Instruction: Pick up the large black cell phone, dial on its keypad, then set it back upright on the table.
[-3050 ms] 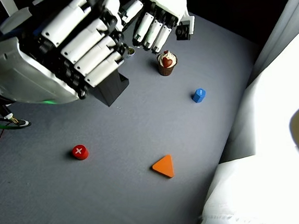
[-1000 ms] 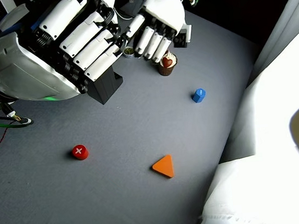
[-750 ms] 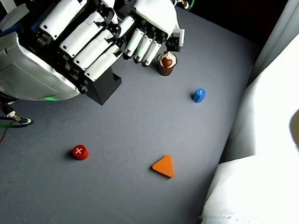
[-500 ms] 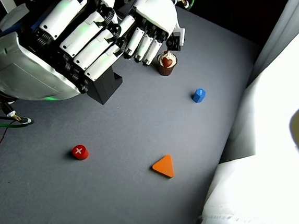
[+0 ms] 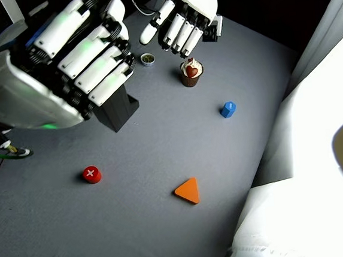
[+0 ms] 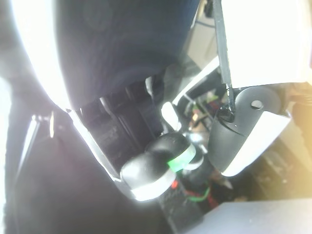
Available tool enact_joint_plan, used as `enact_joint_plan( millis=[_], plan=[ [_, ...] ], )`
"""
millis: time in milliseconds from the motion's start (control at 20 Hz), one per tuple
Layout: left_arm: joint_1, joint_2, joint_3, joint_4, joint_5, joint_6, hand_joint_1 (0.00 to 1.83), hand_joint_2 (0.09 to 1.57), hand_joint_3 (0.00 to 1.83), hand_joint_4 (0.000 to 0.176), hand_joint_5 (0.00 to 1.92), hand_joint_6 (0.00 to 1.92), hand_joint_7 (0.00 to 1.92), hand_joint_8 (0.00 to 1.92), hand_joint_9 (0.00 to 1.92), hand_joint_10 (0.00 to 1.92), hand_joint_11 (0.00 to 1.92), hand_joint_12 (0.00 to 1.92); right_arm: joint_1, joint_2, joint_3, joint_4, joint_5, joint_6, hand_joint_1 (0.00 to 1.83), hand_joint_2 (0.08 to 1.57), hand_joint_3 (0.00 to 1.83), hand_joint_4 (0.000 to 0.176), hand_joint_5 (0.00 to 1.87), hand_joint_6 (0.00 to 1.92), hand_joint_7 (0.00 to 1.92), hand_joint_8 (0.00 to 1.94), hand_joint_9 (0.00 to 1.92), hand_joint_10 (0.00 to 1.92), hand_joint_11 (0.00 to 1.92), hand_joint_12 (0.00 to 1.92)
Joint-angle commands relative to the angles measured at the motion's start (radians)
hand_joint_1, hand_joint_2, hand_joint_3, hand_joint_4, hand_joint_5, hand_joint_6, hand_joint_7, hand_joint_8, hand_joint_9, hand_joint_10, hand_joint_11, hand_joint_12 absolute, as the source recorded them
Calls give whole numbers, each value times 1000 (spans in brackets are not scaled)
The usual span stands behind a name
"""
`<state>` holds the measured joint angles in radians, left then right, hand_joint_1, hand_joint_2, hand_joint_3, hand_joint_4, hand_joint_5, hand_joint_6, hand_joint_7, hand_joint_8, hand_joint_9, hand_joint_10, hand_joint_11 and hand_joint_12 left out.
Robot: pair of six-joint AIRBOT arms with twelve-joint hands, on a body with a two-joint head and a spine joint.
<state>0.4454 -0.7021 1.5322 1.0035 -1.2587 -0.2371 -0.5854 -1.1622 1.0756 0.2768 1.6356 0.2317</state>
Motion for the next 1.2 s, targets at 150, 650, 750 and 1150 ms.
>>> enact_joint_plan(
  millis=[150,650,750,1150],
  plan=[
    [-39,11,-37,-78,-148,-14,1272,1259,68,18,294,3,649,1595,810,1921,659,1921,-13,-13,30,-29,127,18,1480,1161,0,0,917,900,846,1192,834,1366,593,1687],
    [-42,12,-84,93,135,-413,251,1217,0,0,478,1,614,6,596,58,289,835,-51,-76,111,-21,127,18,1364,1167,1,0,881,976,855,1197,798,1477,680,1478],
    [-44,10,-83,93,168,-507,15,1220,2,8,366,0,408,0,361,0,147,525,-55,-82,119,-19,128,18,1369,1161,1,0,897,934,873,1190,806,1459,679,1493],
    [-50,21,-142,96,305,-659,0,1162,0,14,364,2,392,1,341,3,64,509,-59,-134,190,-10,128,12,1362,1170,0,0,882,962,843,1227,799,1474,700,1471]
  ],
)
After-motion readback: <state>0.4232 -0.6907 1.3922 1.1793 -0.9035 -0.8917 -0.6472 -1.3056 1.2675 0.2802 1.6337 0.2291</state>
